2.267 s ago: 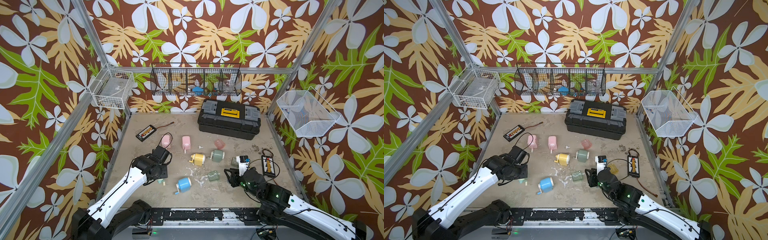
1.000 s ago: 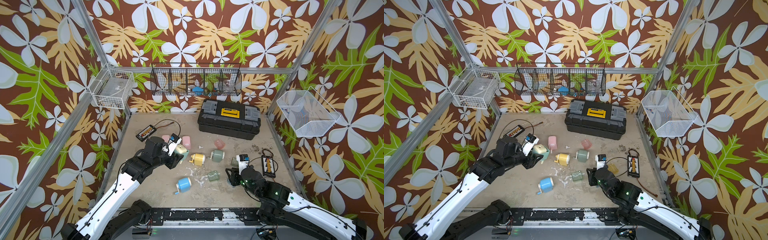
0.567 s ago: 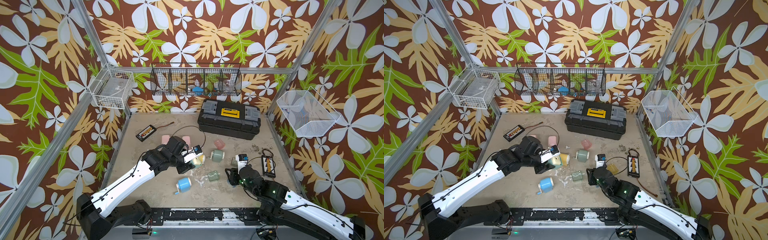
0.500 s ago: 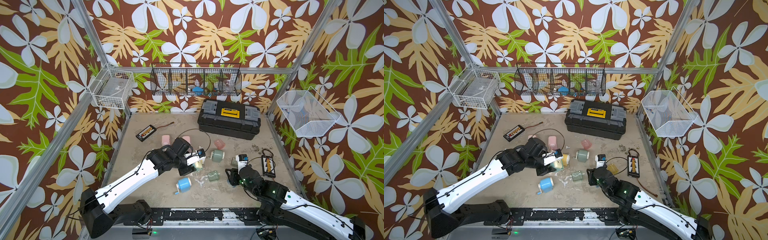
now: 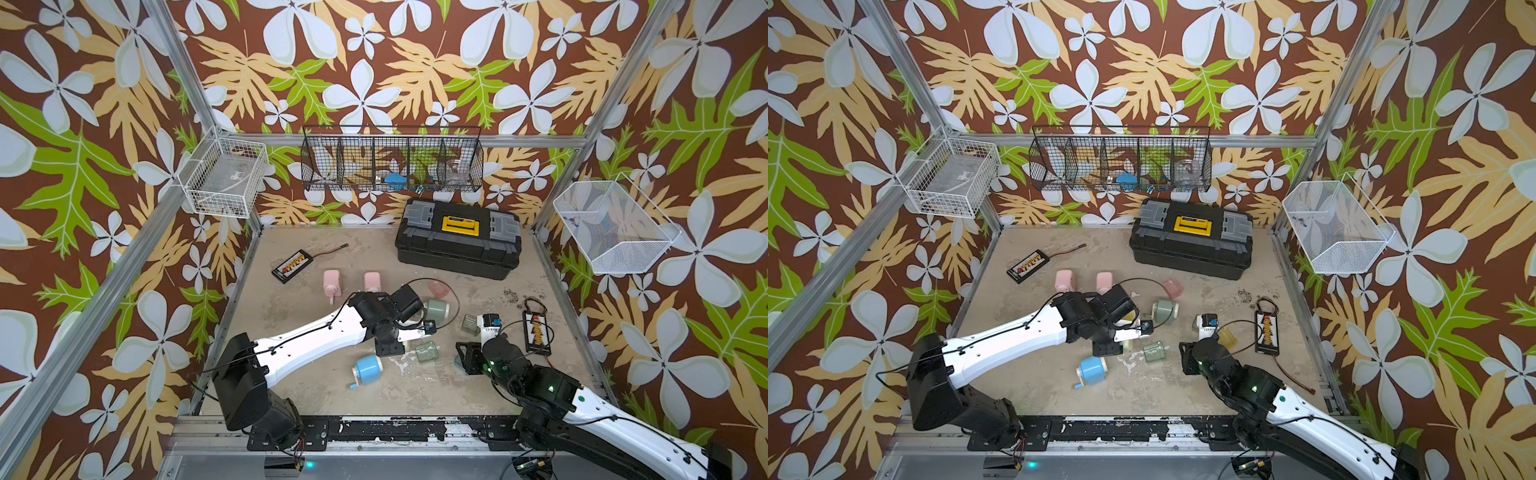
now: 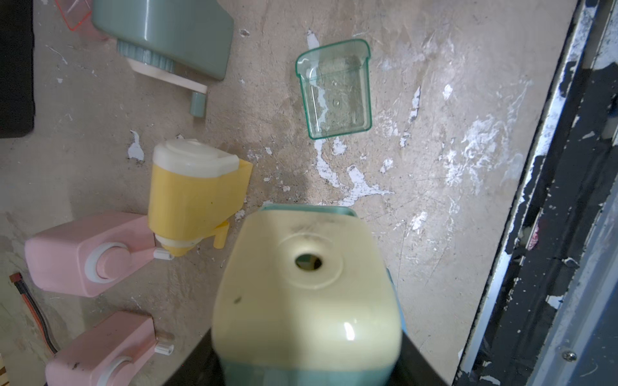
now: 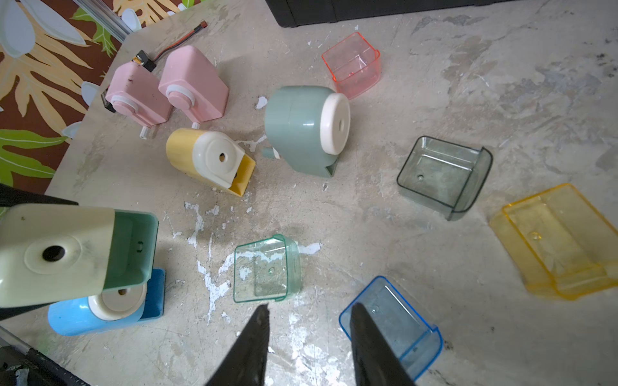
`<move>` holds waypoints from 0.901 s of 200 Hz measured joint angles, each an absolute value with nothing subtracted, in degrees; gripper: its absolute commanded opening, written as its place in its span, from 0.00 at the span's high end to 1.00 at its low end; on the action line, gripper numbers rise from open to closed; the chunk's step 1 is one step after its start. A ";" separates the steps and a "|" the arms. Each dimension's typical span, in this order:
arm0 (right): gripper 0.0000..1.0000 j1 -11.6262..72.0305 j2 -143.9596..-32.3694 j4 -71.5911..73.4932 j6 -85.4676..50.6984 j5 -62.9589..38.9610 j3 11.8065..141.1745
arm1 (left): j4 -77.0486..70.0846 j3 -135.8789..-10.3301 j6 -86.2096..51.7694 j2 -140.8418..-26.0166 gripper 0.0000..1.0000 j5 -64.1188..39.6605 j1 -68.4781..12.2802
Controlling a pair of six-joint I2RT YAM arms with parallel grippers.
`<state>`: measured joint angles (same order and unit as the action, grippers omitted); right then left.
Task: Put the tray back into the pencil sharpener
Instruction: Place the pencil sharpener at the center of the board.
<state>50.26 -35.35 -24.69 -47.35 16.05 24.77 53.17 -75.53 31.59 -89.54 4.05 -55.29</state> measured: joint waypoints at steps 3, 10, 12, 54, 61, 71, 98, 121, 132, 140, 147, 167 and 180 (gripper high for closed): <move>0.58 50.26 -35.20 -24.91 -47.57 16.08 24.77 | 53.10 -75.81 31.51 -90.00 1.00 4.10 -55.29; 0.58 50.26 -34.89 -25.34 -47.57 16.08 24.77 | 53.08 -76.47 31.31 -91.05 1.00 4.27 -55.29; 0.58 50.26 -34.83 -25.39 -47.57 16.10 24.77 | 53.08 -76.60 31.20 -91.35 1.00 4.25 -55.29; 0.58 50.24 -33.28 -26.74 -47.75 16.43 24.77 | 53.43 -77.45 29.76 -95.72 1.00 3.44 -55.33; 0.58 50.24 -33.17 -26.85 -47.75 16.47 24.77 | 53.54 -77.41 29.63 -96.36 1.00 3.44 -55.33; 0.59 50.24 -33.17 -27.00 -47.77 16.47 24.73 | 53.71 -77.41 29.63 -97.27 1.00 3.46 -55.33; 0.59 50.22 -33.01 -27.24 -47.97 16.38 24.25 | 53.74 -77.84 29.63 -100.07 1.00 3.38 -55.33; 0.59 50.22 -32.14 -27.46 -48.45 16.25 23.57 | 53.67 -77.84 29.65 -101.69 0.98 2.94 -55.33; 0.59 50.22 -31.57 -27.59 -48.86 16.23 23.24 | 53.58 -77.84 29.65 -102.24 0.94 2.70 -55.33; 0.59 50.22 -31.27 -27.75 -48.97 16.21 23.09 | 53.47 -77.84 29.67 -102.59 0.92 2.63 -55.33; 0.59 50.22 -31.16 -27.75 -49.17 16.14 22.98 | 53.30 -77.82 29.67 -102.94 0.89 2.52 -55.33; 0.59 50.22 -30.94 -27.92 -49.28 16.05 22.94 | 52.73 -77.45 29.69 -103.77 0.82 2.50 -55.33; 0.59 50.22 -30.81 -27.94 -49.47 16.05 22.94 | 52.47 -77.17 29.69 -104.18 0.76 2.50 -55.33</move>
<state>50.22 -30.81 -27.94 -49.47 16.05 22.94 52.47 -77.17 29.69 -104.18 2.50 -55.33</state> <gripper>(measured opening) 0.411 0.570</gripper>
